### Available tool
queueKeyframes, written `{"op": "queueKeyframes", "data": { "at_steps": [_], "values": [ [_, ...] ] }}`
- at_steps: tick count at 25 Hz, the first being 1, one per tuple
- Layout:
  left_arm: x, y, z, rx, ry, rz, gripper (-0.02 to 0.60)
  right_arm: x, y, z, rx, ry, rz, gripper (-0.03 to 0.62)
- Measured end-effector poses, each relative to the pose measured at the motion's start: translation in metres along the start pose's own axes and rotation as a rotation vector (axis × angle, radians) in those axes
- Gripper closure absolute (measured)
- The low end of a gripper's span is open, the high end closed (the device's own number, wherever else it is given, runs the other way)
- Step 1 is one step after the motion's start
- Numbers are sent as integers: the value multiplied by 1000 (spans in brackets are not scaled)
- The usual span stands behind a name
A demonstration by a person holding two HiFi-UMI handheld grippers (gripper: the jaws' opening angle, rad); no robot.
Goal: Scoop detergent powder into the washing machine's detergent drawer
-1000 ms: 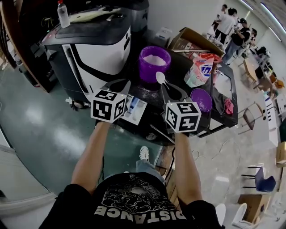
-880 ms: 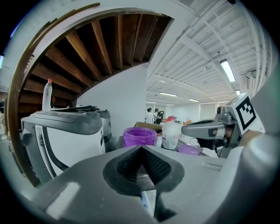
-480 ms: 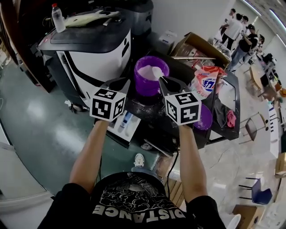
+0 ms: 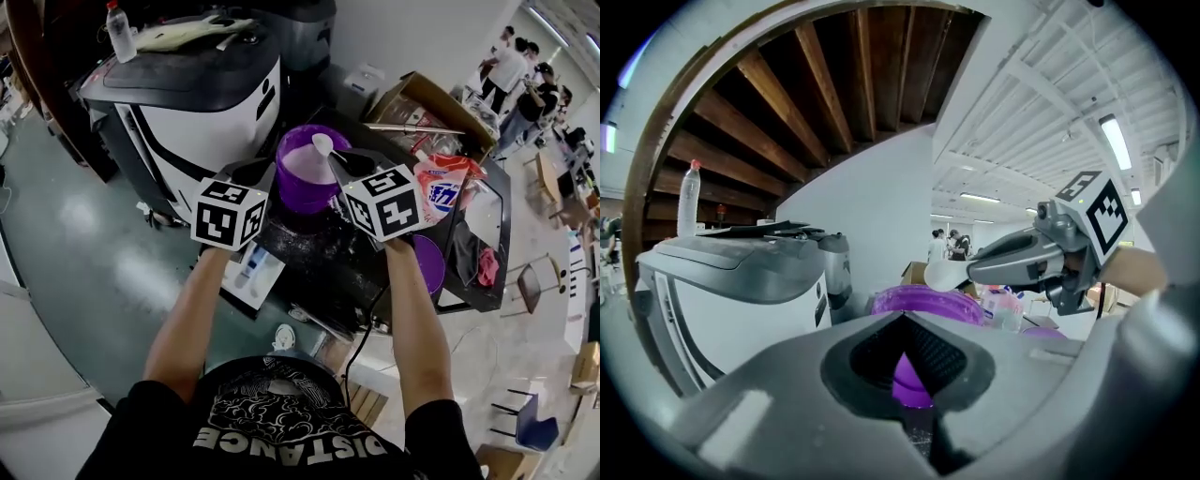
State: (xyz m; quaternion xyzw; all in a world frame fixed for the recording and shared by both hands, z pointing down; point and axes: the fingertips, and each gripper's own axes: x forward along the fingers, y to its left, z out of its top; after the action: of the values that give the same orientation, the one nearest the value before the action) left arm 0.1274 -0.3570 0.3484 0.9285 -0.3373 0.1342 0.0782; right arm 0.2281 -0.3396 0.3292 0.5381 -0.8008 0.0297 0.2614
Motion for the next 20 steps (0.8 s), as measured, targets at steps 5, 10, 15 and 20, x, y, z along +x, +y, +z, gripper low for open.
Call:
{"op": "queueKeyframes", "data": {
  "at_steps": [5, 10, 15, 20],
  "values": [
    [7, 9, -1, -18, 1, 45, 580, 24, -5, -4, -101, 77, 60, 559],
    [11, 17, 1, -31, -11, 85, 580, 52, -12, -11, -207, 165, 111, 559],
    [12, 28, -3, -58, -13, 119, 581, 76, -12, -22, -266, 233, 152, 559],
    [14, 32, -5, -78, -23, 125, 580, 91, -14, -29, -353, 288, 153, 559]
  ]
}}
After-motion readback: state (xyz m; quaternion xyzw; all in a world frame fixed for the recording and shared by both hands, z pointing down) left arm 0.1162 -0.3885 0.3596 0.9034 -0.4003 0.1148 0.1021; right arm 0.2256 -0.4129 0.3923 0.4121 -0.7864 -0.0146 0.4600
